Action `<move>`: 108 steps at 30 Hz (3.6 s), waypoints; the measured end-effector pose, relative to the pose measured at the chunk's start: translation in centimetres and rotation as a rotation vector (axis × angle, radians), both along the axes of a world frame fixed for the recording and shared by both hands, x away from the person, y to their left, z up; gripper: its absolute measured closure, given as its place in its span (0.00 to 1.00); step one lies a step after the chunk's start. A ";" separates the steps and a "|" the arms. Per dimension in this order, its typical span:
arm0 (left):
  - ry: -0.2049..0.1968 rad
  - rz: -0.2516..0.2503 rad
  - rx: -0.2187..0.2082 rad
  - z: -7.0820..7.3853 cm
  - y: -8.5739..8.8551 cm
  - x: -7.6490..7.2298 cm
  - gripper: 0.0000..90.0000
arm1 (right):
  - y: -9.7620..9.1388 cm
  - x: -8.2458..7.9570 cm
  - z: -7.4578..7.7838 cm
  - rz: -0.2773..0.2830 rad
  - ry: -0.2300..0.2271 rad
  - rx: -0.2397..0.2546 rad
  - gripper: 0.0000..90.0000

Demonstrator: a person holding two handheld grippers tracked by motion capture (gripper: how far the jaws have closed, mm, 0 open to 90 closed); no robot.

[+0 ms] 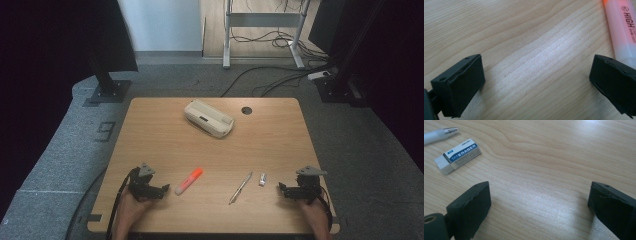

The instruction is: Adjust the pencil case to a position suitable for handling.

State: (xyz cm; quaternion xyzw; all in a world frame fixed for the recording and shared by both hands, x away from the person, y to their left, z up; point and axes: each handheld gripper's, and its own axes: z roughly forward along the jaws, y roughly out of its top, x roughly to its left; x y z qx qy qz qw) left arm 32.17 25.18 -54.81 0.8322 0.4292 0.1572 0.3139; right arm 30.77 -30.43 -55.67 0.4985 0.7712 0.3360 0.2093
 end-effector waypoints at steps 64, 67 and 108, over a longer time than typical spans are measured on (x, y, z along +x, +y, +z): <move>0.034 -0.318 -0.039 7.1 -13.7 15.1 0.10 | 0.1 0.1 0.0 0.002 0.001 -0.001 0.04; 0.034 -0.329 -0.039 7.0 -14.6 15.9 0.10 | 0.1 0.1 0.0 0.001 0.000 -0.001 0.04; 0.061 -0.393 -0.048 4.2 -18.6 21.2 0.09 | 0.0 0.1 0.0 0.003 -0.001 -0.001 0.04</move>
